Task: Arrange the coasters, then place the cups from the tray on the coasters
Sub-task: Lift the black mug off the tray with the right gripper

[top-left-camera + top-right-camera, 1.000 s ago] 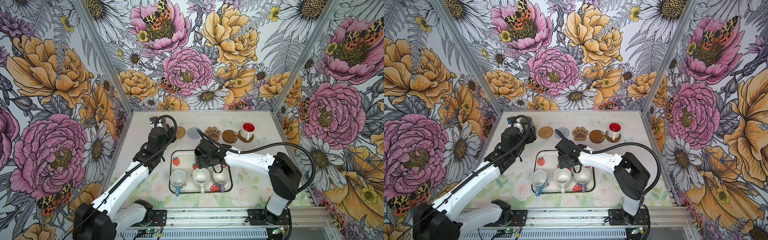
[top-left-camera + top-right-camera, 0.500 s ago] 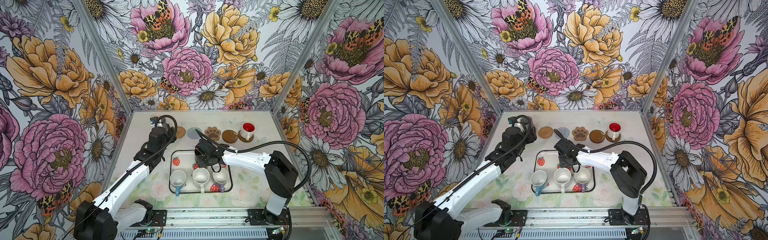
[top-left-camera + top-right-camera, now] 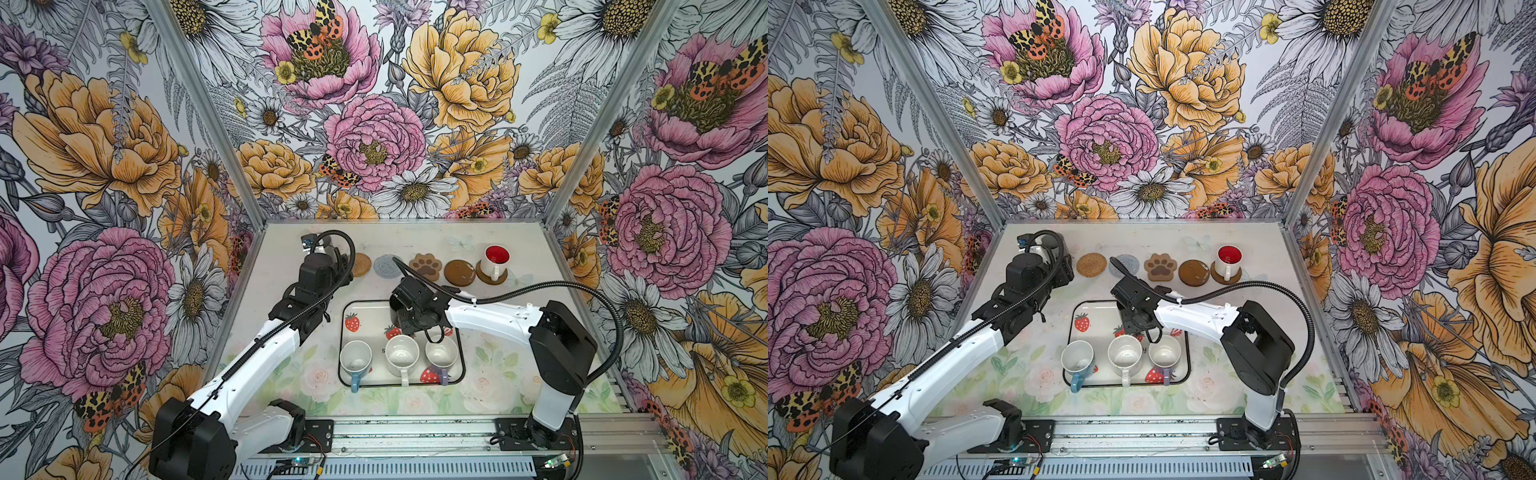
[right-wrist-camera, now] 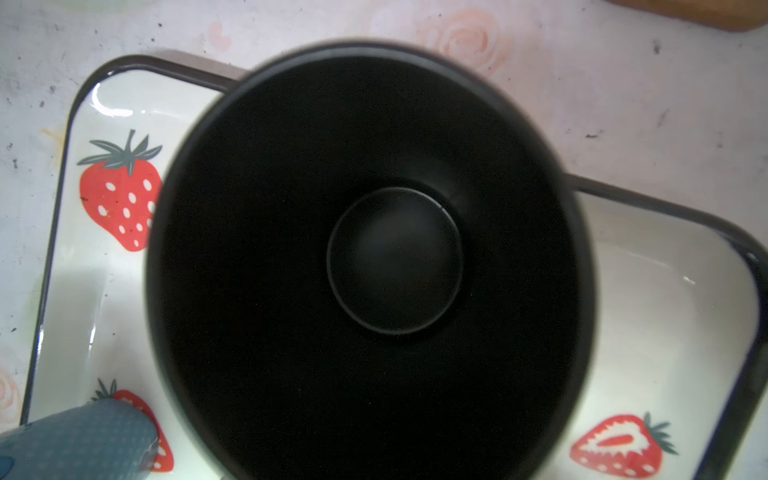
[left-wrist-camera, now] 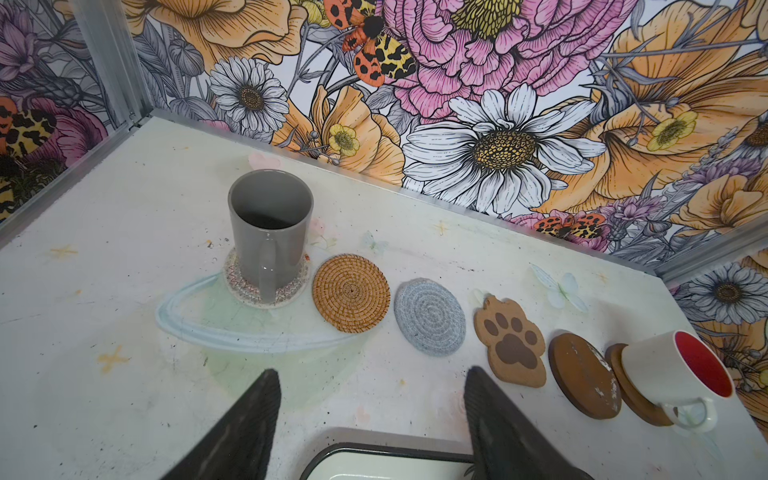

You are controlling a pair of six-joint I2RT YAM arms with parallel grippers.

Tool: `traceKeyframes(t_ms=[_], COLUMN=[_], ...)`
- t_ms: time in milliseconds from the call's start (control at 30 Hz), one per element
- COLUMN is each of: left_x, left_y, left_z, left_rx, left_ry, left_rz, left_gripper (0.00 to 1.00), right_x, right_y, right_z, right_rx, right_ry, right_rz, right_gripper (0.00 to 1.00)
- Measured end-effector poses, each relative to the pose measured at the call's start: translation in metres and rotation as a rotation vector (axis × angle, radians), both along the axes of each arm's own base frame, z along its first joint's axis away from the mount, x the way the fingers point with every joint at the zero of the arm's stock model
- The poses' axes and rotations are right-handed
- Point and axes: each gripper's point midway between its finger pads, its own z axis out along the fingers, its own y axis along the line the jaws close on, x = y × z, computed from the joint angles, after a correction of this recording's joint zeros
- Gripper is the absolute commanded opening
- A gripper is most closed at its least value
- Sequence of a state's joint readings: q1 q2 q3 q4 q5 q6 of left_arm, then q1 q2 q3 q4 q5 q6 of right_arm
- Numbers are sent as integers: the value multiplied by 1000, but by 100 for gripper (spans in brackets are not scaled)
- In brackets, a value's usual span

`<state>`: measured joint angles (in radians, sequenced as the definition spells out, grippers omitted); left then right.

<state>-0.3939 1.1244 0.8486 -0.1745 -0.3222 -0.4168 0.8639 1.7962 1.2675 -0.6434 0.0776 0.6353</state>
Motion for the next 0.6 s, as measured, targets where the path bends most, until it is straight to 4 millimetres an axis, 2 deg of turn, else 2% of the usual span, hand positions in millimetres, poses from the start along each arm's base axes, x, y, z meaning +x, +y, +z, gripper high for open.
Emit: traceKeyframes(t_ms=[167,300,600], left_x=[1,1,1], left_y=[-1,-1,-1], left_z=[-3,-4,-4], left_rx=[3,4,4], left_ry=[8,11,12], left_rz=[-1,-2,-2], left_gripper=[71,71,72], right_x=[-1,0,1], right_y=[-2,-2,-2], right_z=[-1,-2,-2], right_rx=[-10,-12,-17], right_ry=[5,0,-4], right_rz=[3,3,10], right_gripper=[15,1,0])
